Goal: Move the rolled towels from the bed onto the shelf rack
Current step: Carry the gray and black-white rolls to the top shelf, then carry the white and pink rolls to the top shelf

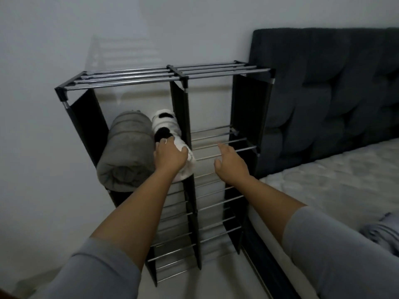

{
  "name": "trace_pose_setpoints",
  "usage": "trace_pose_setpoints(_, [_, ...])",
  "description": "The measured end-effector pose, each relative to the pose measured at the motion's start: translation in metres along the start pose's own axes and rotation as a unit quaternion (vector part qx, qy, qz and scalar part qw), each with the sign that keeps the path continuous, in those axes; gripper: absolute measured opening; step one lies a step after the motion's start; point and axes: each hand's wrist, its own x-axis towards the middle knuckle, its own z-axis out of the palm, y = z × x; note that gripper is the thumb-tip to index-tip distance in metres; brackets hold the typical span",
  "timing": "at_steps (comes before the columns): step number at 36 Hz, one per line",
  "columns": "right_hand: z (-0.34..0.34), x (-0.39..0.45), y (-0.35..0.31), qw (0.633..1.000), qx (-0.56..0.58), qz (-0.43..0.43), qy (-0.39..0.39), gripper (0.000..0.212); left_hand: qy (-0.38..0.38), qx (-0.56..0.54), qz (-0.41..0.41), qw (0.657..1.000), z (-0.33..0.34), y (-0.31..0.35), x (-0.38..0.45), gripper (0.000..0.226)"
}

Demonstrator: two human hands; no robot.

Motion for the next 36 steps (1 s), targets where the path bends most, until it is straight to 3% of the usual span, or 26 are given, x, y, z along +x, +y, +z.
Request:
trace_pose_setpoints(12, [-0.073,-0.080,0.123,0.984,0.007,0.159,0.075,0.060,-0.127,-0.033,0.068,0.989,0.083,0.107,-0.070,0.064])
trace_pose_setpoints(19, [-0.108,-0.121,0.186,0.961,0.007,0.253,0.107,0.062,-0.205,-0.030,0.148,0.967,0.128,0.174,-0.100,0.066])
trace_pose_setpoints(27, [-0.139,-0.160,0.253,0.913,0.021,0.377,0.156,0.063,-0.304,-0.044,0.220,0.926,0.182,0.238,-0.123,0.066])
trace_pose_setpoints(36, [-0.161,-0.191,0.315,0.829,0.035,0.516,0.213,0.067,-0.392,-0.038,0.287,0.873,0.253,0.307,-0.133,0.069])
